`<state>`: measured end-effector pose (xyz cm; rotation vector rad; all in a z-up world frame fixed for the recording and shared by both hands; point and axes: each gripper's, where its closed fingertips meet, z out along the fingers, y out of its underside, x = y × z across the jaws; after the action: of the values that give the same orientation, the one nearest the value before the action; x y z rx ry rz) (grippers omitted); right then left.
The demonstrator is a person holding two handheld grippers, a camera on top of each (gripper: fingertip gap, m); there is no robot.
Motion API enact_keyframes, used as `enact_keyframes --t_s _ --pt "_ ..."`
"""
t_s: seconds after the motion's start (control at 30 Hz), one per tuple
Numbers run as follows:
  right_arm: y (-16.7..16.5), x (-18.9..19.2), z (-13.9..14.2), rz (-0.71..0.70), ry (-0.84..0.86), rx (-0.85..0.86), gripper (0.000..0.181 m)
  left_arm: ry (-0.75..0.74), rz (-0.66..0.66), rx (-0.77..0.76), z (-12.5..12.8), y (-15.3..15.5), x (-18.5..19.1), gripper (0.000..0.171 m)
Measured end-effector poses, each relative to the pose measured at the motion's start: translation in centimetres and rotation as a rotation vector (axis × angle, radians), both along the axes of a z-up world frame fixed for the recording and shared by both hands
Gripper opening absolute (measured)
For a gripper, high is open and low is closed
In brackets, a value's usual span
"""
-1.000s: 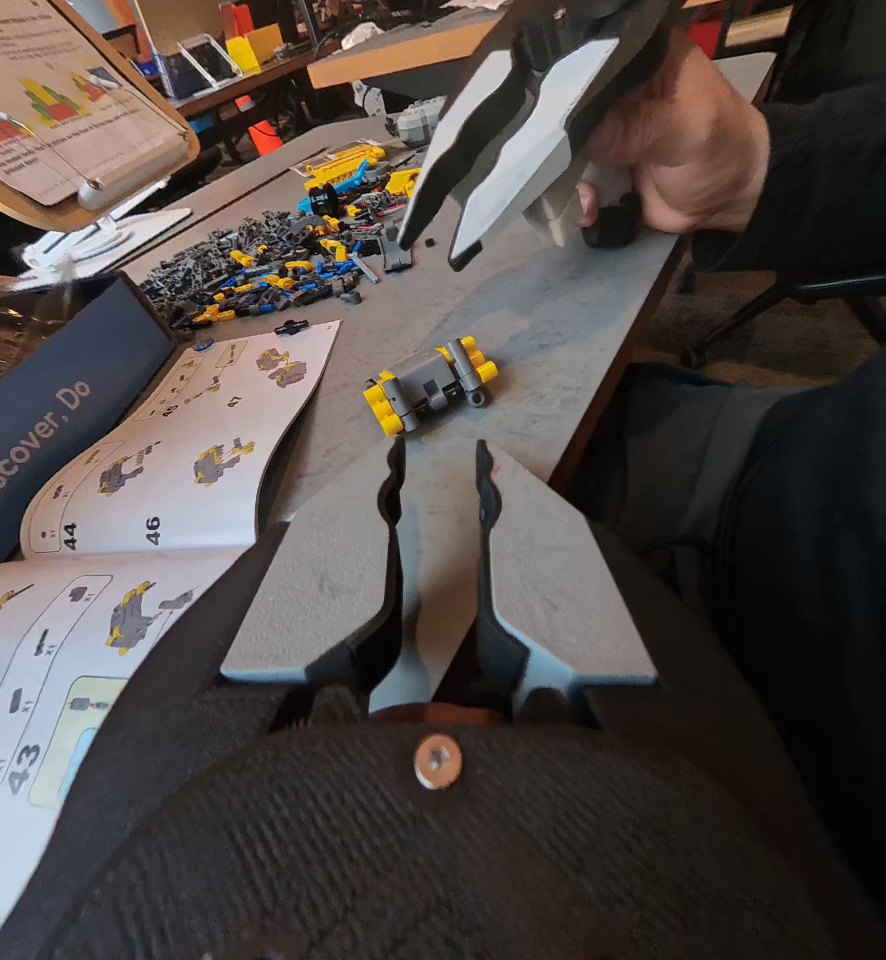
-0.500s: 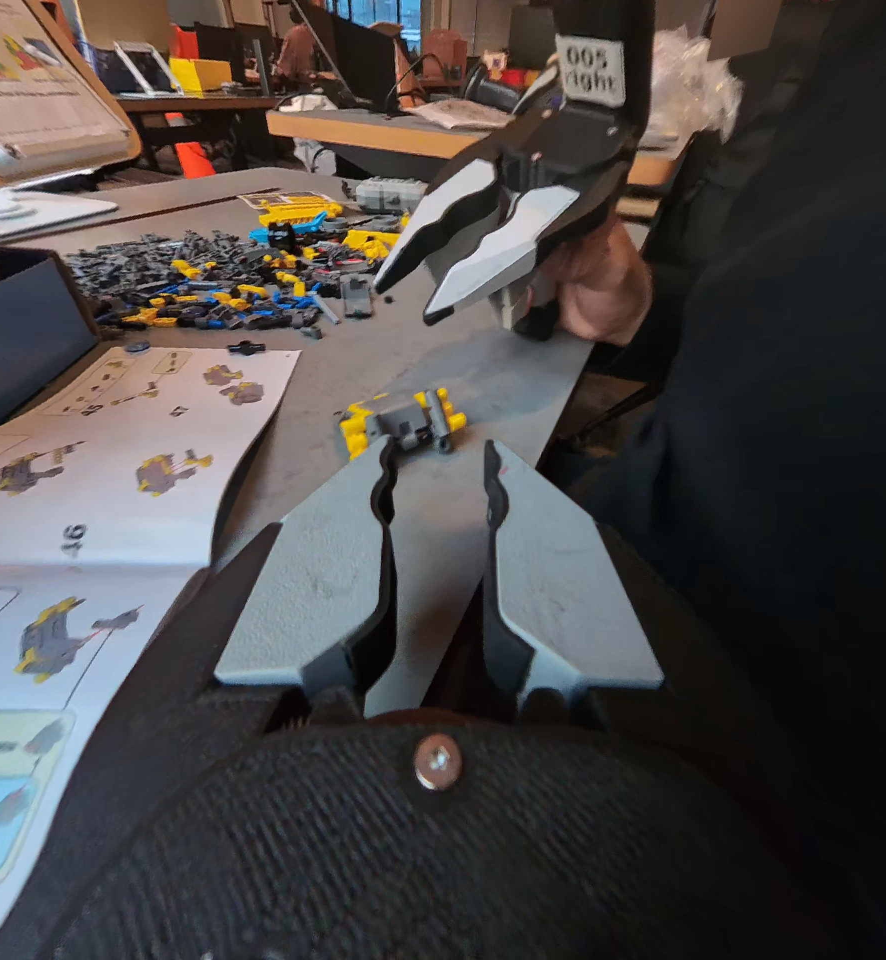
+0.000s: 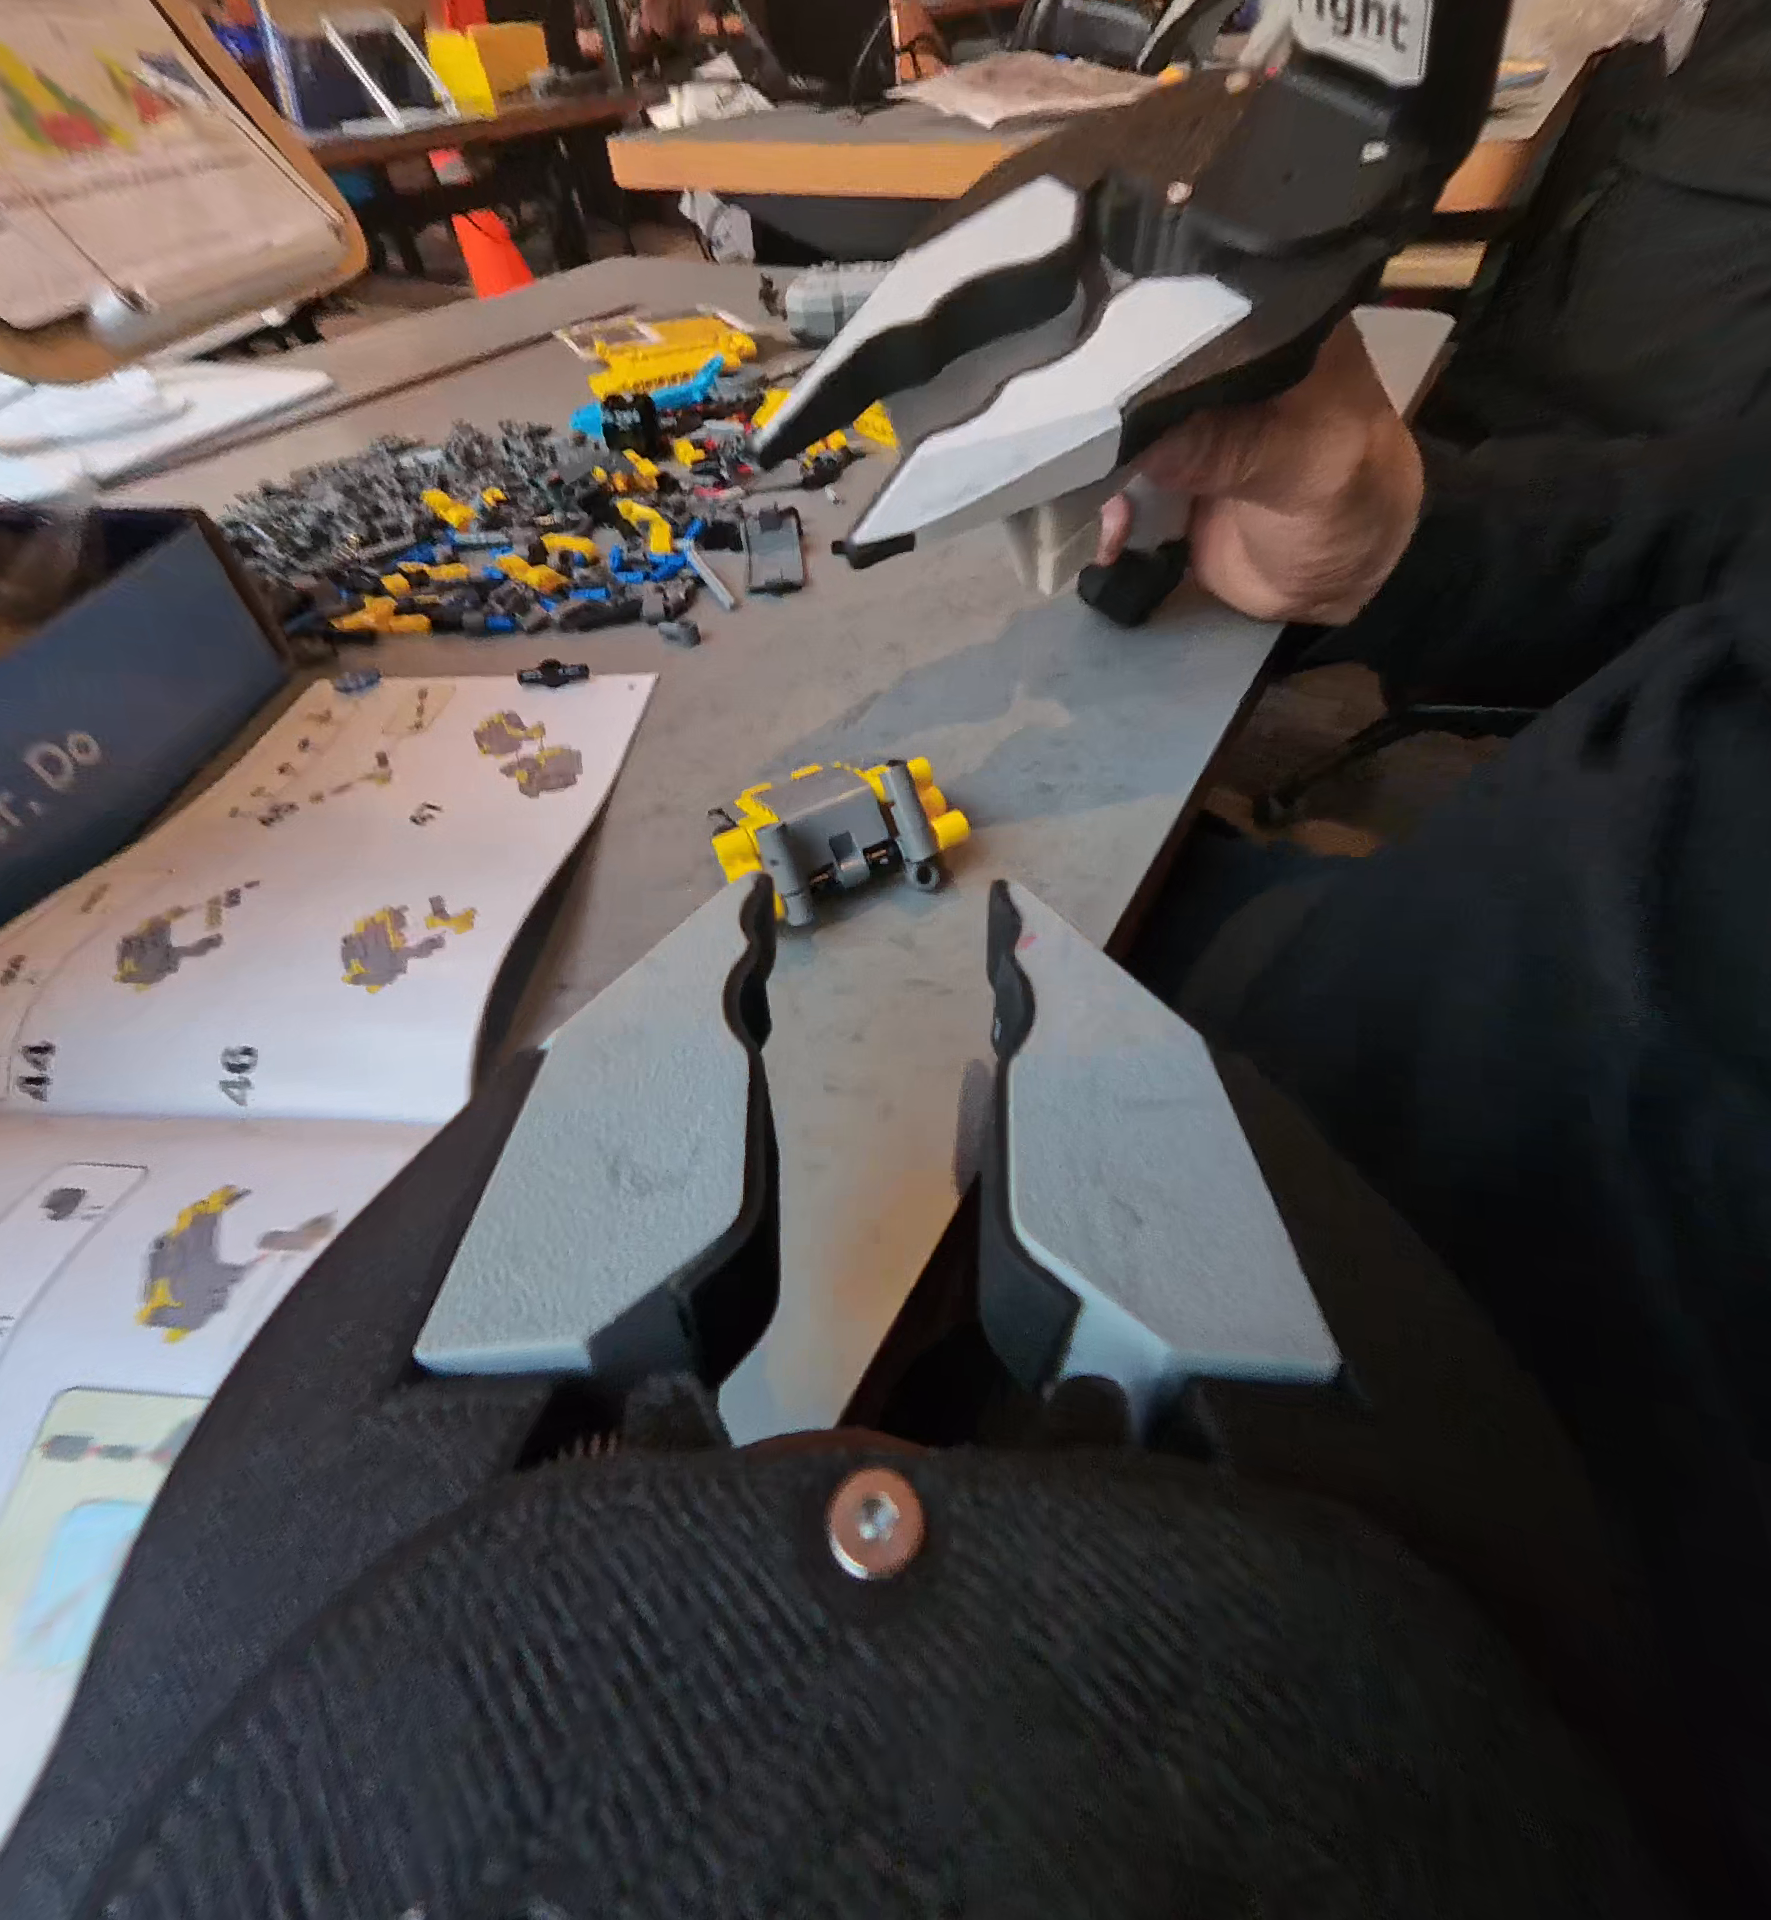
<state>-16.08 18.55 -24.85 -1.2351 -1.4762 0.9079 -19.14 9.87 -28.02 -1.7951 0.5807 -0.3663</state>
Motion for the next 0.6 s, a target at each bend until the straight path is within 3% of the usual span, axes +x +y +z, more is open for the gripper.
enact_keyframes --t_s 0.1,0.17,0.4,0.6 --pt "-0.2 0.3 -0.3 0.004 -0.024 -0.019 0.022 0.019 -0.029 -0.07 -2.0 0.2 0.4 0.039" --pt "-0.1 0.3 -0.5 0.001 -0.033 -0.037 0.011 0.032 -0.047 -0.056 -1.9 0.2 0.6 0.035" --pt "0.8 -0.1 -1.2 -0.006 -0.074 -0.111 0.034 0.025 -0.053 -0.031 -1.8 -0.1 0.6 0.036" --pt "1.3 -0.6 -1.4 -0.017 -0.088 -0.101 0.033 0.064 -0.036 0.015 -1.9 -0.5 0.4 0.037"
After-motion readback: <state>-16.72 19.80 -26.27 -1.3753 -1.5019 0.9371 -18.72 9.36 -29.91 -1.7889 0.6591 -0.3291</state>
